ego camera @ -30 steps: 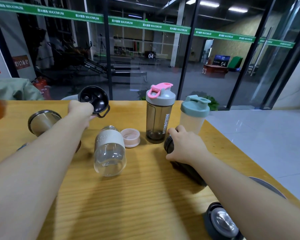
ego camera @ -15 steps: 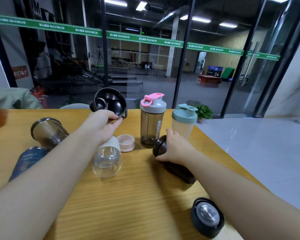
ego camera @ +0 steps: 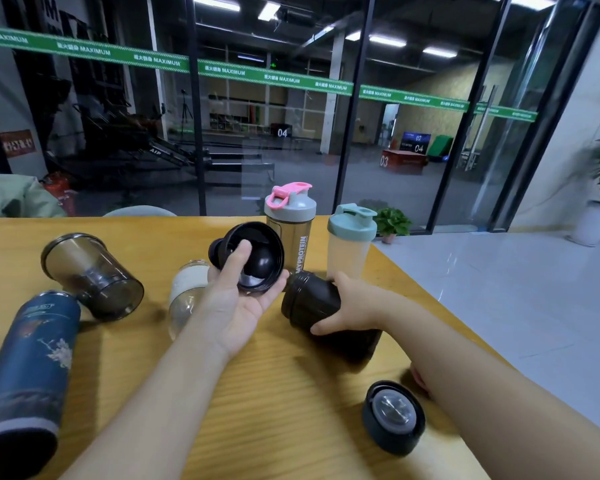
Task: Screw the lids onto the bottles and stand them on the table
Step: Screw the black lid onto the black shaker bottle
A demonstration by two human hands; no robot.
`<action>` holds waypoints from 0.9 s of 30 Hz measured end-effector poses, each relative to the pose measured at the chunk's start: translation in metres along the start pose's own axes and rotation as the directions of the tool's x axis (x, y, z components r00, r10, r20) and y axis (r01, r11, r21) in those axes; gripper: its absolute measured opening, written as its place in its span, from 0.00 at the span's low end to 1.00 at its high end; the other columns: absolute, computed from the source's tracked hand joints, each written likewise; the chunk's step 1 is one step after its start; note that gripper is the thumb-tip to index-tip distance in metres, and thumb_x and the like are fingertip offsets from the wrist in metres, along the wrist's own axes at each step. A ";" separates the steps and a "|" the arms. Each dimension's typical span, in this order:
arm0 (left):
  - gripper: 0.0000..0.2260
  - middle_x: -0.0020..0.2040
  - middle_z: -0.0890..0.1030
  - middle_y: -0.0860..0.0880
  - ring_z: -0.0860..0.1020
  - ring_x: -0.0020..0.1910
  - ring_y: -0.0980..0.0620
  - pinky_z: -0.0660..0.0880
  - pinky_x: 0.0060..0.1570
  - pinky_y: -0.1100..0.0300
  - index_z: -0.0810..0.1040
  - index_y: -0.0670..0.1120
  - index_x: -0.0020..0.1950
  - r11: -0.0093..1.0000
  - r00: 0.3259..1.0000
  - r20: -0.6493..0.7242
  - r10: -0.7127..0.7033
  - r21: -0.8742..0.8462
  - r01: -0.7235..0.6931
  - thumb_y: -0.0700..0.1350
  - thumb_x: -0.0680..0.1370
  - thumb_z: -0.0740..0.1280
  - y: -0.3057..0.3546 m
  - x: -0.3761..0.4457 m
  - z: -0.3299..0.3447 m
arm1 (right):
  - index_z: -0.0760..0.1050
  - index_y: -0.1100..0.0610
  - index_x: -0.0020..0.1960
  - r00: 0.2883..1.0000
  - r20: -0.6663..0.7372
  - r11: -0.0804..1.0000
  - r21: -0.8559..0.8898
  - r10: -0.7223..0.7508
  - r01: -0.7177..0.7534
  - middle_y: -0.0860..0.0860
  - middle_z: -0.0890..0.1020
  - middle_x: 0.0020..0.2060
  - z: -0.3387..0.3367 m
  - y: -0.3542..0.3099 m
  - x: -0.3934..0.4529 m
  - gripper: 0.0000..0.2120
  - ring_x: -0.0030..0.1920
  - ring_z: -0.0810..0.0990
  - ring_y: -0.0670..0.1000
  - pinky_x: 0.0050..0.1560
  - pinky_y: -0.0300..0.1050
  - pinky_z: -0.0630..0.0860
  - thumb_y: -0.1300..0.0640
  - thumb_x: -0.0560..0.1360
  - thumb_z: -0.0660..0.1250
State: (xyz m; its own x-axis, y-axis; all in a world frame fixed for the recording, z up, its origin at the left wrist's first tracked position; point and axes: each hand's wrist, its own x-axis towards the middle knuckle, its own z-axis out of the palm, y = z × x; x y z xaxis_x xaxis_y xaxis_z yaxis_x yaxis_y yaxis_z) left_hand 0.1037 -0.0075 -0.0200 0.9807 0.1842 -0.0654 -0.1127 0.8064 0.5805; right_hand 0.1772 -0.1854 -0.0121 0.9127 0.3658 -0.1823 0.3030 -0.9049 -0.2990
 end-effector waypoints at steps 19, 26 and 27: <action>0.34 0.56 0.80 0.47 0.78 0.59 0.48 0.72 0.62 0.42 0.73 0.49 0.61 0.758 0.938 0.053 0.343 0.575 -0.309 0.62 0.59 0.73 -0.034 0.011 -0.031 | 0.67 0.42 0.66 0.923 -0.366 0.937 0.268 -0.117 0.225 0.42 0.76 0.54 -0.007 0.035 -0.011 0.36 0.54 0.77 0.47 0.49 0.44 0.78 0.46 0.62 0.78; 0.32 0.59 0.79 0.49 0.76 0.61 0.47 0.68 0.65 0.41 0.71 0.54 0.61 0.704 0.917 0.047 0.396 0.625 -0.336 0.65 0.61 0.72 -0.040 0.018 -0.036 | 0.65 0.39 0.65 0.855 -0.454 0.931 0.129 -0.250 0.341 0.39 0.74 0.56 0.001 0.031 -0.010 0.37 0.57 0.72 0.45 0.60 0.51 0.71 0.48 0.61 0.78; 0.34 0.60 0.78 0.49 0.75 0.62 0.46 0.68 0.65 0.41 0.70 0.53 0.62 0.710 0.920 0.054 0.389 0.619 -0.336 0.65 0.60 0.73 -0.040 0.018 -0.036 | 0.65 0.40 0.65 0.844 -0.463 0.930 0.098 -0.272 0.354 0.38 0.74 0.56 0.001 0.030 -0.011 0.37 0.57 0.70 0.45 0.61 0.51 0.70 0.49 0.61 0.78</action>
State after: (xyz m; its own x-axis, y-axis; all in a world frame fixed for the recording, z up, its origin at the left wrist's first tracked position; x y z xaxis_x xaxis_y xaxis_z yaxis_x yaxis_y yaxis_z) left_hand 0.1201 -0.0166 -0.0737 0.8668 0.4528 0.2091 -0.3110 0.1630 0.9363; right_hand 0.1758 -0.2160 -0.0200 0.8145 0.4543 0.3610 0.5779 -0.6909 -0.4344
